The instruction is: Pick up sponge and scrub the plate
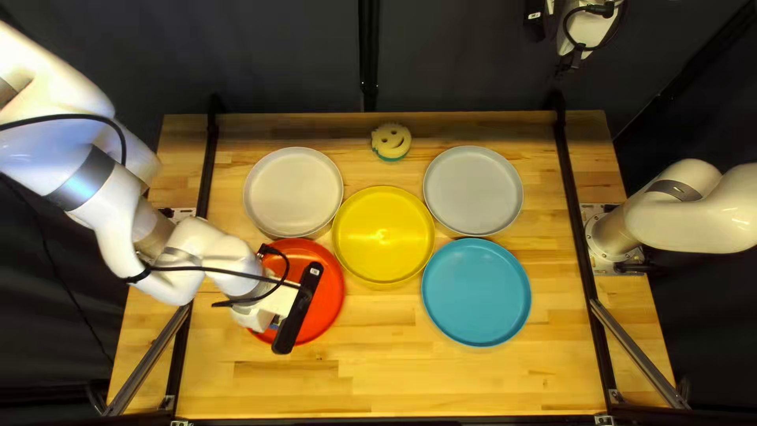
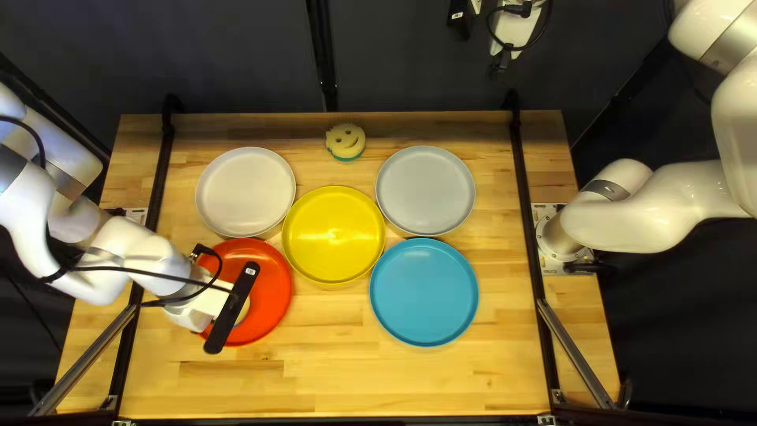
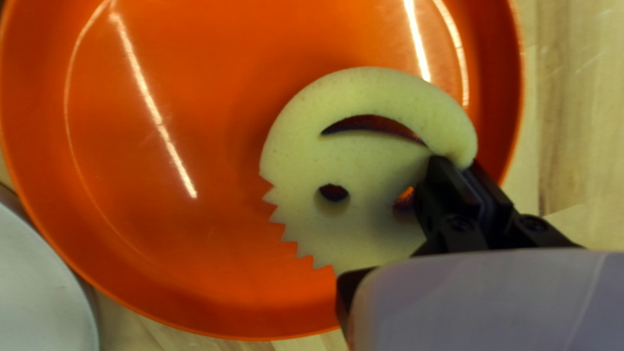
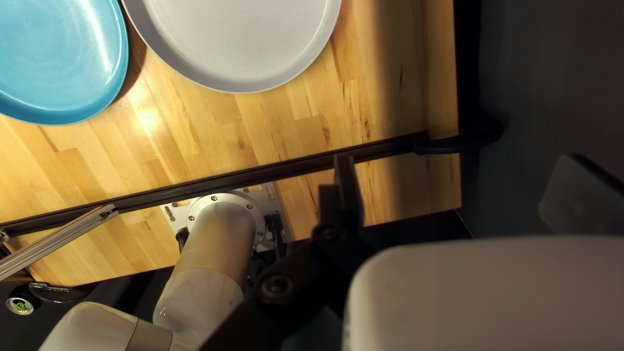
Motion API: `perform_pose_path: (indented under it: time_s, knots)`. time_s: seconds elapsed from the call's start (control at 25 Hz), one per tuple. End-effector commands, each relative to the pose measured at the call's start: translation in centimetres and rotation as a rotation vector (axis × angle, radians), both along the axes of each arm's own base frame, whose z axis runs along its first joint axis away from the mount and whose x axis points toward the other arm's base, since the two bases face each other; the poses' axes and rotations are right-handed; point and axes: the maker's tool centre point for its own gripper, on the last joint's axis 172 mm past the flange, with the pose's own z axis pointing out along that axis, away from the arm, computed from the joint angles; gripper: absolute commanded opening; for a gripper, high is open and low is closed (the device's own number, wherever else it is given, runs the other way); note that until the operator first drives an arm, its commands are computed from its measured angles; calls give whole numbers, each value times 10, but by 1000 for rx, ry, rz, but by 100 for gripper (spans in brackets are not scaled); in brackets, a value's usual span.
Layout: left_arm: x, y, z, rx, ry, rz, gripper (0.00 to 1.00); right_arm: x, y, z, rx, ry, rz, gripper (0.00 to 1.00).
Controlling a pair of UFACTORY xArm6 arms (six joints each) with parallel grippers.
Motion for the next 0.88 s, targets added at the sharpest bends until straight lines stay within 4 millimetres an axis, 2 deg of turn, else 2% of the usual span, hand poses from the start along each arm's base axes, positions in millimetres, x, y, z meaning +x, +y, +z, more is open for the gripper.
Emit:
perform_pose_path:
  time_s: [0.04,0.4,0.68,0.88]
  knots:
    - [-9,10,-4,-4,3,17,0,0,0,0,0,0,0,100]
    - [-20,41,-16,-22,4,46,0,0,0,0,0,0,0,100]
    - [-12,73,-12,-30,-7,61,0,0,0,0,0,0,0,100]
    - [-6,82,-10,-28,-12,62,0,0,0,0,0,0,0,100]
